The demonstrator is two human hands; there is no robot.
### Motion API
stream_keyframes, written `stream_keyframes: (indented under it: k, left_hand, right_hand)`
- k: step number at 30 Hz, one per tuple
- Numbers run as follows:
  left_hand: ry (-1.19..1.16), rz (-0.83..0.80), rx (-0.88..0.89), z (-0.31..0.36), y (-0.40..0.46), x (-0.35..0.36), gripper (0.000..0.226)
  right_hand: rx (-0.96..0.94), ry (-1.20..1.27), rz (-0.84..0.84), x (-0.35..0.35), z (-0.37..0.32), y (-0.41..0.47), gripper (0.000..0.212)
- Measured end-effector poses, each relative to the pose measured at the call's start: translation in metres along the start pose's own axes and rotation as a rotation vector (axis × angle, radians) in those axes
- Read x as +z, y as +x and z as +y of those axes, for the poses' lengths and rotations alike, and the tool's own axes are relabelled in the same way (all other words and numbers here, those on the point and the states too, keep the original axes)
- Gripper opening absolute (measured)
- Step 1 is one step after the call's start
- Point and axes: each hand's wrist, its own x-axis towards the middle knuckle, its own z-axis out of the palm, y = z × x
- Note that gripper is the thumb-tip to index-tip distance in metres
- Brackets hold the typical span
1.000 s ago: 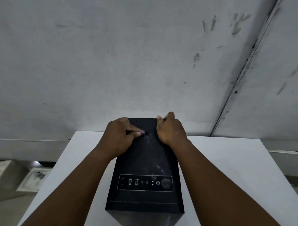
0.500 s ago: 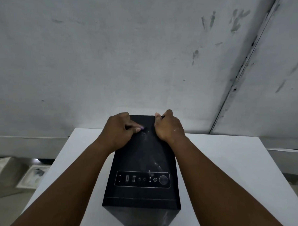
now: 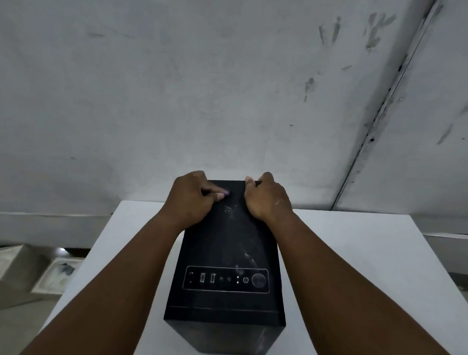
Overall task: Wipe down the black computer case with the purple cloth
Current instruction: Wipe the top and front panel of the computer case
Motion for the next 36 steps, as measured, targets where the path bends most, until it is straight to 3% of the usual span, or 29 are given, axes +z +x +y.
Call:
stream_keyframes:
  k: [7, 12, 15, 26, 32, 36]
  left_hand:
    - [-0.074, -0.155, 0.058, 0.007, -0.026, -0.007, 0.016]
    - [0.022, 0.060, -0.010, 0.003, 0.000, 0.006, 0.012]
    - [-0.004, 0.092, -0.060, 0.004, 0.007, 0.009, 0.013]
    - [-0.069, -0.209, 0.066, 0.013, -0.048, -0.011, 0.017]
    - [-0.016, 0.001, -0.002, 0.006, -0.021, -0.002, 0.014]
    - [-0.035, 0.010, -0.038, 0.006, -0.015, 0.000, 0.013]
  right_hand:
    - [-0.001, -0.004, 0.003, 0.001, 0.000, 0.002, 0.050]
    - [0.003, -0.005, -0.002, -0.001, 0.000, 0.000, 0.049]
    - [0.003, 0.000, -0.002, -0.001, 0.000, -0.001, 0.049]
    - [-0.002, 0.005, 0.001, 0.000, 0.001, 0.001, 0.049]
    - [0.008, 0.008, 0.002, 0.000, 0.000, 0.001, 0.049]
    - [0.011, 0.015, 0.003, 0.000, 0.001, 0.001, 0.048]
